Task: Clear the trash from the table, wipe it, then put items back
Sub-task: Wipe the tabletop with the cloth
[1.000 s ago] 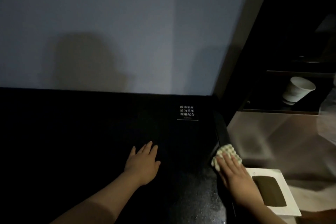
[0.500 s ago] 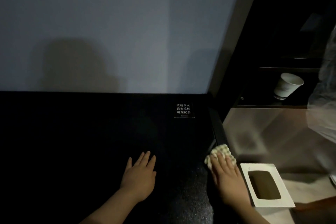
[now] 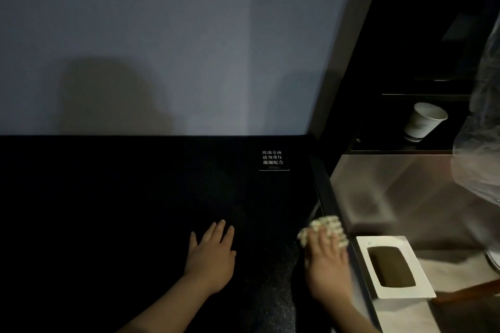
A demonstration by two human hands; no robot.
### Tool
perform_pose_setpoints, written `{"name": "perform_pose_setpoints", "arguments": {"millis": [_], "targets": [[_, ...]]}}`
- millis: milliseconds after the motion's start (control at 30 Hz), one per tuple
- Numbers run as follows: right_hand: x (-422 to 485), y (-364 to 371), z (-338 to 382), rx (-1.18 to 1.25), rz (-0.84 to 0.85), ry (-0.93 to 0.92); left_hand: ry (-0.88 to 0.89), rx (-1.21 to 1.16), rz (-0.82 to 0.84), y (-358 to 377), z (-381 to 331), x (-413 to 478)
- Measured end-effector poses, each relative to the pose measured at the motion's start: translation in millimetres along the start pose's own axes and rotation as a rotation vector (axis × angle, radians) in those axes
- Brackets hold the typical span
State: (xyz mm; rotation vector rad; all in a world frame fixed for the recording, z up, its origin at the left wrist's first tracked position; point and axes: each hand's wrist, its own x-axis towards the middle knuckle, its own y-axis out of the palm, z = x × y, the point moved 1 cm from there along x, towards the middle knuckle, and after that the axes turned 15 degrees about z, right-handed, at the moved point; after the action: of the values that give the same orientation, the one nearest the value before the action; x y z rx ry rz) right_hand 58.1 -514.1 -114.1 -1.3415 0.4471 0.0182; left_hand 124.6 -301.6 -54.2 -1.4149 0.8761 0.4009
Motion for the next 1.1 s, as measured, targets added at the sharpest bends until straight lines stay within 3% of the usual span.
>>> {"name": "perform_pose_setpoints", "arguments": {"millis": [100, 167, 233, 300, 433, 600, 767, 833, 933, 1000, 1100], "targets": [[-16.3, 17.4, 35.3, -0.052, 0.060, -0.253, 0.005, 0.011, -0.008, -1.2, 1.2, -1.1], [-18.4, 8.6, 22.1, -0.129, 0.112, -0.308, 0.003, 0.013, -0.001, -2.1, 1.4, -2.3], [-9.6, -0.2, -8.9, -0.136, 0.043, -0.252, 0.004, 0.012, 0.012, -2.6, 1.5, -3.2], [-2.7, -8.5, -40.7, -0.050, -0.050, -0.043, 0.009, 0.007, 0.020, -2.8, 1.5, -3.5], [-6.1, -13.8, -27.6, 0.257, 0.014, 0.218, 0.018, 0.015, 0.014, -2.9, 1.0, -1.8], [-25.2, -8.9, -33.6, 0.190, 0.032, -0.008, 0.023, 0.045, 0.009, -1.1, 3.7, -0.9], [-30.5, -10.0, -52.8, 0.446, -0.023, 0.213, 0.044, 0.037, 0.001, -0.2, 3.7, -0.7], [-38.5, -7.3, -35.9, 0.372, -0.010, 0.233, 0.040, 0.031, -0.005, -0.2, 2.6, -1.8], [-51.4, 8.2, -35.3, 0.252, 0.100, 0.093, 0.044, 0.043, -0.006, 3.9, -0.7, -5.1], [-55.4, 6.2, -44.1, 0.153, 0.066, 0.013, 0.057, 0.050, -0.014, 10.0, -4.4, -7.9], [-48.8, -3.7, -56.9, 0.275, 0.047, -0.056, 0.046, 0.047, -0.034, 19.4, -16.0, -15.0]]}}
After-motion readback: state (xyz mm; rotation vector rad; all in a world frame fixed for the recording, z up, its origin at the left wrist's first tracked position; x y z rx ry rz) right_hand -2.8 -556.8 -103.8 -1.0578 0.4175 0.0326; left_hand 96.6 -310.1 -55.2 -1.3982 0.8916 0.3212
